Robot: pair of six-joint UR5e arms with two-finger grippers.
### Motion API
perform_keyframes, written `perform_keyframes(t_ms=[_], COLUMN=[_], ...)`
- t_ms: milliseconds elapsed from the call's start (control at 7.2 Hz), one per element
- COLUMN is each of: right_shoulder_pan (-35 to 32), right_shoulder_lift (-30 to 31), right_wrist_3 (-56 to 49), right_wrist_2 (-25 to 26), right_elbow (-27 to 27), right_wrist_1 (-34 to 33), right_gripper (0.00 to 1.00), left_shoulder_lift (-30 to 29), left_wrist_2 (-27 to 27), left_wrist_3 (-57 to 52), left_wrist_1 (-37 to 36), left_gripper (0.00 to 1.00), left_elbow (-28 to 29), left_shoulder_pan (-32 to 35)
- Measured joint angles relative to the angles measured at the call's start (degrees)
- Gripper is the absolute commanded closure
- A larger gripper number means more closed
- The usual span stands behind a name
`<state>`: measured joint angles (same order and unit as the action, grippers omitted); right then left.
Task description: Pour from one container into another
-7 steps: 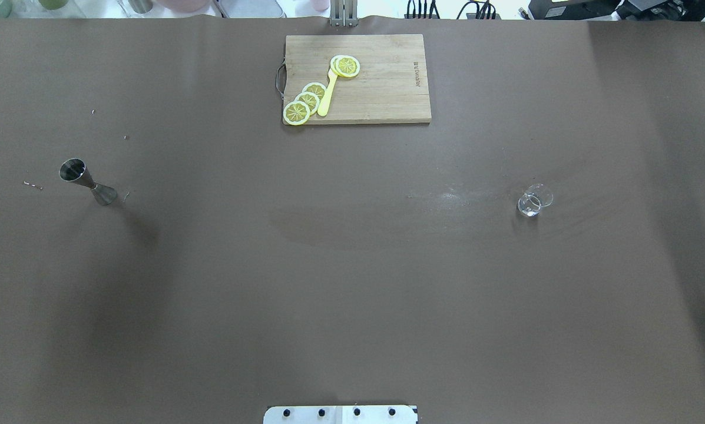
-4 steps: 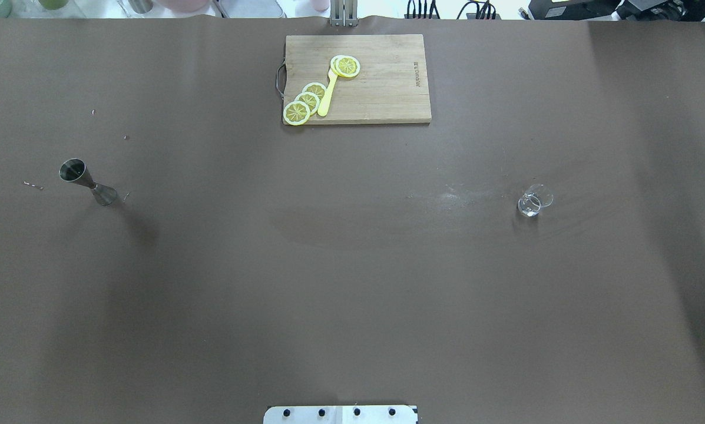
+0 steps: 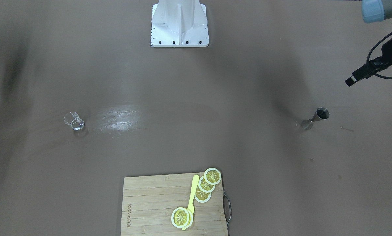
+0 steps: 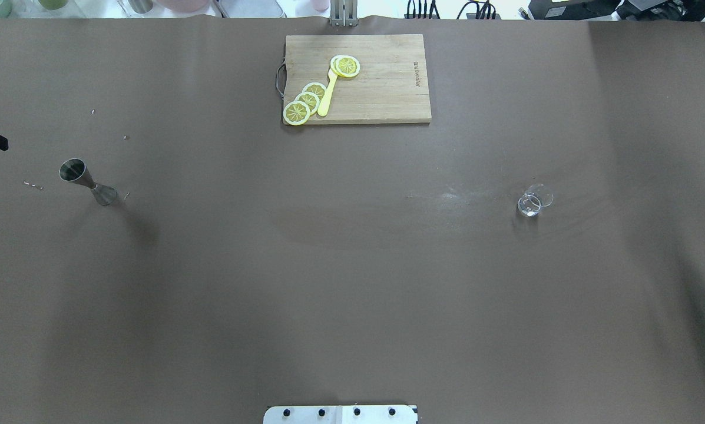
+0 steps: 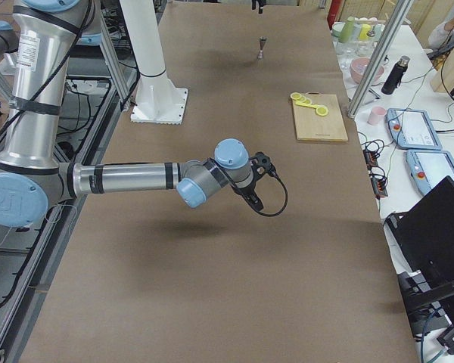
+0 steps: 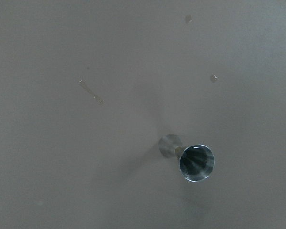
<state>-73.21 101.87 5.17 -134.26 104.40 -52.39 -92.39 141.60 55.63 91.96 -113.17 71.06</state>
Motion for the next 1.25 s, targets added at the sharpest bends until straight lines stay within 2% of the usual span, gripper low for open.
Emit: perform_keyframes(t_ms=[139,417,833,972,1250], right_shoulder_pan=[2.13,5.76,10.61,11.93,13.25], right_shoulder_lift=[0.00,0.00,-1.26,-2.65,-6.12], right_wrist_3=[5.38,11.76,12.76,12.57,10.77], right_wrist_2=[1.00,2.59,4.50,4.68,2.81], right_elbow=[-0.15,-1.69,-8.99,-12.60,-19.42], right_wrist_1=[5.29,16.98,36.30,42.28,50.40], right_gripper=[0.01,0.01,0.01,0.01,0.01], left_shoulder_lift=[0.05,1.97,11.07,14.35,18.16], left_wrist_2=[-1.62,-10.29,-27.95,-32.81,-47.42], left_wrist_3=[1.94,10.83,22.65,24.07,24.92], left_wrist_1=[0.91,9.35,26.44,28.30,29.14], left_gripper=[0.02,0.02,0.02,0.02,0.02], left_elbow=[-1.35,-4.37,-9.79,-12.57,-16.29], left_shoulder_pan=[-2.43,-10.73,-24.65,-28.30,-36.20])
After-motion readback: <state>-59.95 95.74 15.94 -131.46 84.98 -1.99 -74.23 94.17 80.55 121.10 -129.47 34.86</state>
